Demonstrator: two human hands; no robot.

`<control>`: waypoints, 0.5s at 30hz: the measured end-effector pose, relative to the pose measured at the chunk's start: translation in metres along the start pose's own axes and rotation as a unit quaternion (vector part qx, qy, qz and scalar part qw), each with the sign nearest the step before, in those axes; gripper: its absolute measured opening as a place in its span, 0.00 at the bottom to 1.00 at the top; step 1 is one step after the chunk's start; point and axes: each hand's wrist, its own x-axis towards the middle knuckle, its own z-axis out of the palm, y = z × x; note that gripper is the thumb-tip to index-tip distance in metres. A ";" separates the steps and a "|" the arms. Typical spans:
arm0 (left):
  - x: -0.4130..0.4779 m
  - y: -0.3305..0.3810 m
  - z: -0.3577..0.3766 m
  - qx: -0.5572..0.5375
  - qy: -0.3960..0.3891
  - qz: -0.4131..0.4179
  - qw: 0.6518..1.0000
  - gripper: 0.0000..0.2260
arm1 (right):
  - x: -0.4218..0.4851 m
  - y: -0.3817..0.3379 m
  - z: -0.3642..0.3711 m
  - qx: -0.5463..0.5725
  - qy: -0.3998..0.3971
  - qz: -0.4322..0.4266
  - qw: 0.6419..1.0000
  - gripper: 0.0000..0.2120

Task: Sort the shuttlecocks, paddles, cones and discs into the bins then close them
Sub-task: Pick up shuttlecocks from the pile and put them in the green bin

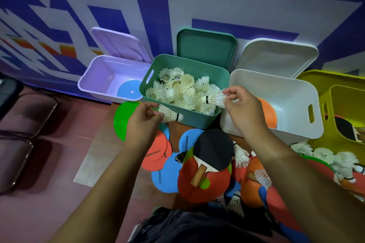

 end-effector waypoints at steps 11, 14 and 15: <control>0.058 0.009 -0.007 -0.030 -0.036 -0.007 0.999 0.11 | 0.061 -0.024 0.042 -0.113 -0.012 -0.042 0.993 0.11; 0.077 0.014 -0.009 -0.035 -0.029 -0.005 0.999 0.10 | 0.060 -0.022 0.051 -0.123 -0.044 -0.023 0.991 0.09; 0.084 0.015 -0.010 -0.033 -0.025 -0.002 0.999 0.10 | 0.057 -0.020 0.053 -0.121 -0.042 -0.015 0.992 0.09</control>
